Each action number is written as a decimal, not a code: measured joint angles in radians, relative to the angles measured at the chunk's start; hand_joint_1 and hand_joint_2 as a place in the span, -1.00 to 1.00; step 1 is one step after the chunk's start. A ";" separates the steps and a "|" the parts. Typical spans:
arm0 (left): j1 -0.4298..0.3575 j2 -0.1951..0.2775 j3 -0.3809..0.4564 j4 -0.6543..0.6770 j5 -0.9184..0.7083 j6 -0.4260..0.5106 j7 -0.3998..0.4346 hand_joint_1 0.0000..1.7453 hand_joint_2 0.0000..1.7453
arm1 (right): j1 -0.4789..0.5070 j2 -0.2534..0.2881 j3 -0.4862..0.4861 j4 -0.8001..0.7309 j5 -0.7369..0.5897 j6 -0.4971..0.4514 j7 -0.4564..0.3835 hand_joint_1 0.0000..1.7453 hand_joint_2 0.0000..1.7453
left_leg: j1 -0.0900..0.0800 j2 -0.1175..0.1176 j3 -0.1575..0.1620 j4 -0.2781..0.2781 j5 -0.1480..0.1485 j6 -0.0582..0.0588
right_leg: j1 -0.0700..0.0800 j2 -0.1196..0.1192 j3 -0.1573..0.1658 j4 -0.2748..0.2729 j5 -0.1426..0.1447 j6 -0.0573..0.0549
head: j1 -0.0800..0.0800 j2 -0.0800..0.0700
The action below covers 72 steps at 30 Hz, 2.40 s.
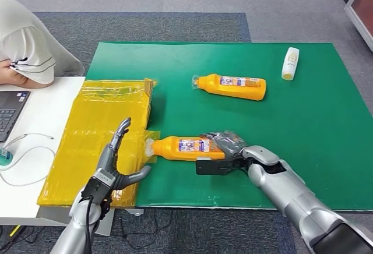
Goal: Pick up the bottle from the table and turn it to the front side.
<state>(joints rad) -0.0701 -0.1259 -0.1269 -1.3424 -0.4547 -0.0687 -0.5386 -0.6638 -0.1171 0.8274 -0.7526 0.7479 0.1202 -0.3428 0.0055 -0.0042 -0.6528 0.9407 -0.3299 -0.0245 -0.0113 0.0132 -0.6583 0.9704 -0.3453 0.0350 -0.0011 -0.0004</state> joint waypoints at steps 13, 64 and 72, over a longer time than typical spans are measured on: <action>0.000 0.000 0.001 0.000 -0.001 0.000 0.000 -1.00 1.00 | 0.044 0.000 -0.041 -0.003 -0.137 -0.047 -0.058 1.00 1.00 | 0.000 0.000 0.000 0.000 0.000 0.000 | 0.000 0.000 0.000 0.000 0.000 0.000 | 0.000 0.000; 0.005 0.018 0.090 0.090 0.236 -0.218 -0.067 -1.00 1.00 | 0.382 0.096 -0.559 -0.378 -0.527 0.219 -0.298 1.00 1.00 | 0.000 -0.001 -0.005 0.000 -0.001 0.000 | 0.000 -0.001 -0.003 0.000 -0.002 0.001 | 0.000 0.000; -0.040 0.044 0.087 0.211 0.343 -0.358 -0.086 -1.00 1.00 | 0.382 0.117 -0.536 -0.456 -0.523 0.225 -0.309 1.00 1.00 | 0.000 -0.001 -0.007 0.000 0.000 0.001 | 0.000 -0.001 -0.004 0.000 -0.002 0.002 | 0.000 0.000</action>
<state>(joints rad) -0.1098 -0.0818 -0.0401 -1.1317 -0.1117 -0.4271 -0.6245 -0.2822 0.0004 0.2910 -1.2086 0.2247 0.3447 -0.6521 0.0054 -0.0055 -0.6595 0.9408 -0.3301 -0.0239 -0.0113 0.0120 -0.6627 0.9706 -0.3472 0.0366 -0.0011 -0.0004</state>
